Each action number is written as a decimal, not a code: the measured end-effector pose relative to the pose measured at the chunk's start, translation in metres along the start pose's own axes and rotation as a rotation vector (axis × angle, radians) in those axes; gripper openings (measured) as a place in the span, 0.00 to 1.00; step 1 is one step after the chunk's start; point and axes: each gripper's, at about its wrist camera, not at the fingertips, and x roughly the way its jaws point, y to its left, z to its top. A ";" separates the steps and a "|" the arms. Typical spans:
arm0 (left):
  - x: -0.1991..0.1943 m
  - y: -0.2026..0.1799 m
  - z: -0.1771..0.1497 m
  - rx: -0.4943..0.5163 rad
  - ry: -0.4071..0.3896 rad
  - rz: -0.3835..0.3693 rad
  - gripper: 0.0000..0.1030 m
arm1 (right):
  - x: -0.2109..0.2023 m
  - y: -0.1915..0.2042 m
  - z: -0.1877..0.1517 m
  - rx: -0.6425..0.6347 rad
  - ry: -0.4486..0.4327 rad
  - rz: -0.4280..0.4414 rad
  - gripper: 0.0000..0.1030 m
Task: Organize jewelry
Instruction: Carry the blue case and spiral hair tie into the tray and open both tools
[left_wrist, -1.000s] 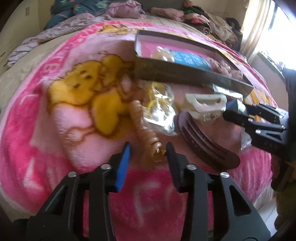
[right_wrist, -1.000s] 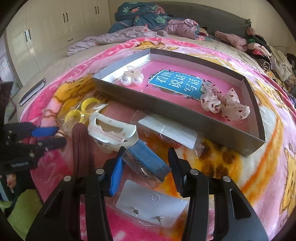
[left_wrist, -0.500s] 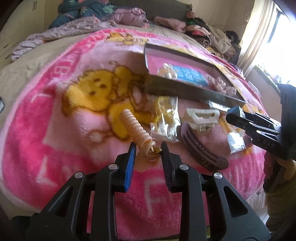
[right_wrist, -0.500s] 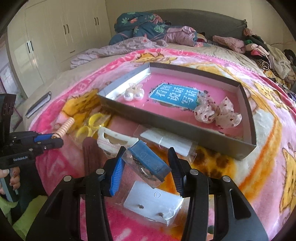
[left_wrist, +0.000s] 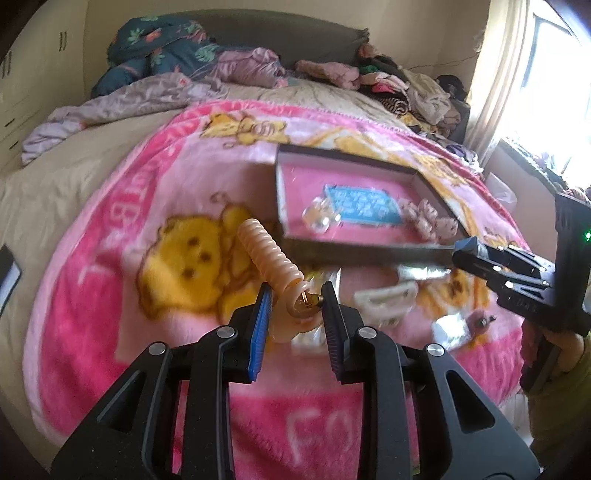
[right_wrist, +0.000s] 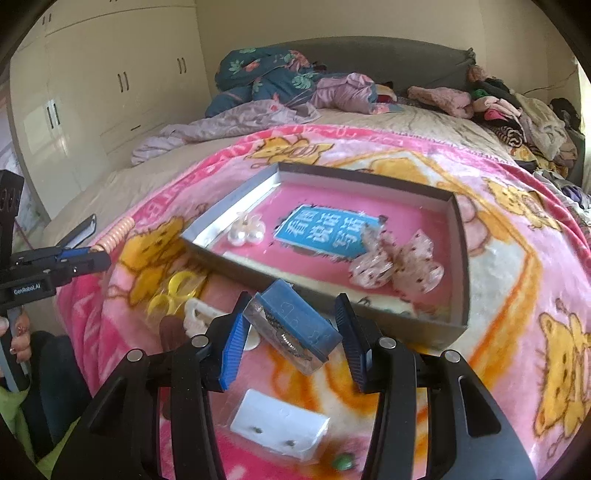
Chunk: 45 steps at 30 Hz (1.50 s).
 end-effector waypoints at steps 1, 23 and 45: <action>0.001 -0.003 0.003 0.003 -0.004 -0.006 0.19 | -0.002 -0.004 0.002 0.004 -0.006 -0.008 0.43; 0.077 -0.063 0.079 0.079 -0.008 -0.119 0.19 | 0.004 -0.072 0.039 0.067 -0.054 -0.142 0.43; 0.156 -0.086 0.076 0.117 0.124 -0.129 0.20 | 0.081 -0.124 0.053 0.141 0.059 -0.169 0.43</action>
